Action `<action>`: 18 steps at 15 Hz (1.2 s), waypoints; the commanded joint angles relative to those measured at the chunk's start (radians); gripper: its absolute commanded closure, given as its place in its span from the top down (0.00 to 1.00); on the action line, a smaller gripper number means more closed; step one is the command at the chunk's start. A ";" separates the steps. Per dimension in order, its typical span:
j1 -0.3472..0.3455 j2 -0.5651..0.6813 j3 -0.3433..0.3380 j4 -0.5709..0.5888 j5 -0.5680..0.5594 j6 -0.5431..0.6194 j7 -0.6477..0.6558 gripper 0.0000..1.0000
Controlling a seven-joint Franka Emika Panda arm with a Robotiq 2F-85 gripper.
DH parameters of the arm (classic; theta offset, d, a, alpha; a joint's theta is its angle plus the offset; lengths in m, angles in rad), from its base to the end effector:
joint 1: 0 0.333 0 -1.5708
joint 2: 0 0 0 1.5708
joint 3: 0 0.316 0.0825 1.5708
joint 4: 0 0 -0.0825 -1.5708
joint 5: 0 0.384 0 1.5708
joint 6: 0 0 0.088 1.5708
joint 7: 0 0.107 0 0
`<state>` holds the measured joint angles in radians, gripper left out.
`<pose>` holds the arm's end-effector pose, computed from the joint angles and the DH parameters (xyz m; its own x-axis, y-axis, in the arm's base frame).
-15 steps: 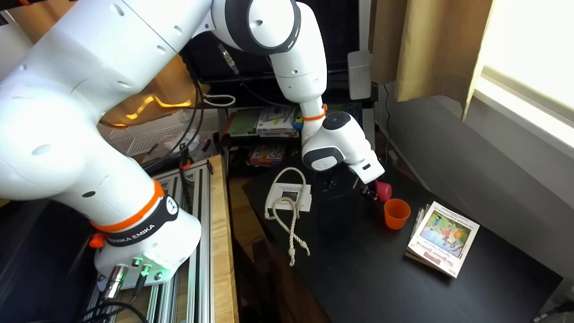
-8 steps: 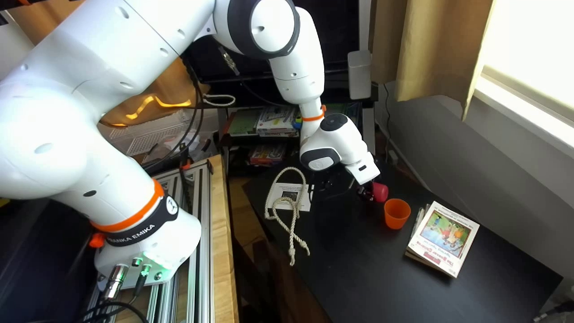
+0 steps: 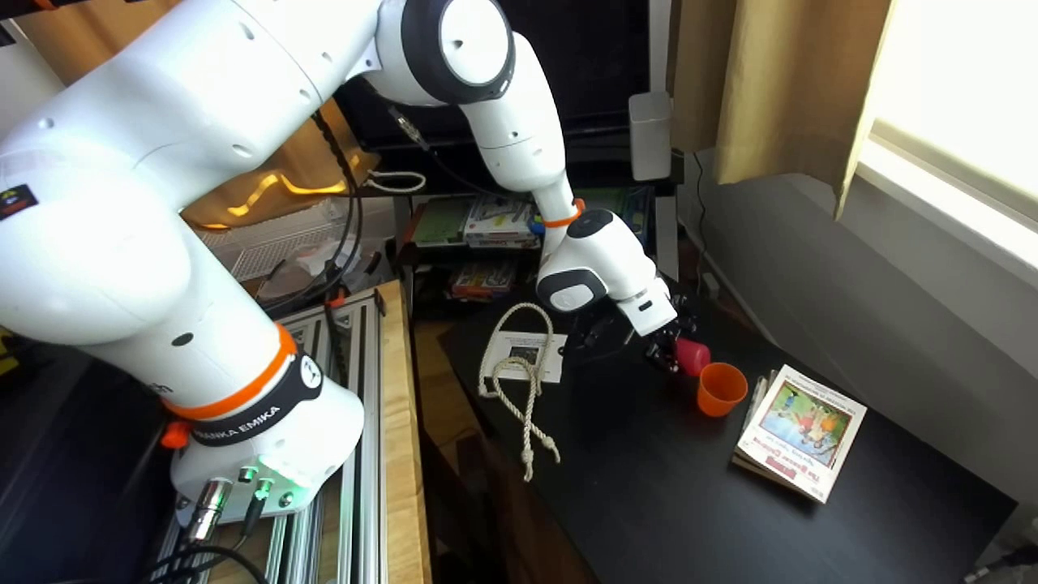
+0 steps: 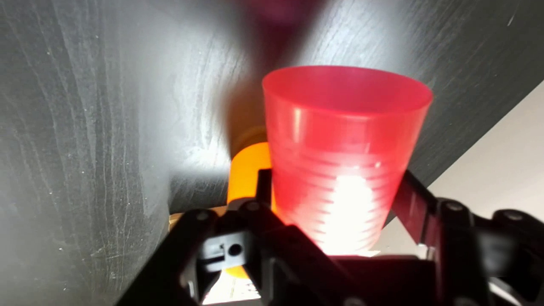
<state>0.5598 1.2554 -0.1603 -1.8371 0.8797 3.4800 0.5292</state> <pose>0.5189 0.1126 -0.0741 0.5361 -0.7242 0.4337 -0.7321 -0.6547 -0.1883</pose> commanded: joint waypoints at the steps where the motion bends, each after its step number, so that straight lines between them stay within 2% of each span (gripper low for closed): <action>1: 0.115 0.068 -0.080 0.040 0.111 -0.010 0.034 0.45; 9: 0.297 0.176 -0.209 0.100 0.280 -0.077 0.041 0.45; 13: 0.352 0.212 -0.239 0.136 0.287 -0.140 0.063 0.45; 18: 0.480 0.231 -0.349 0.094 0.308 -0.246 0.168 0.45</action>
<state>0.9381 1.4482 -0.4267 -1.7256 1.1467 3.3021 0.6182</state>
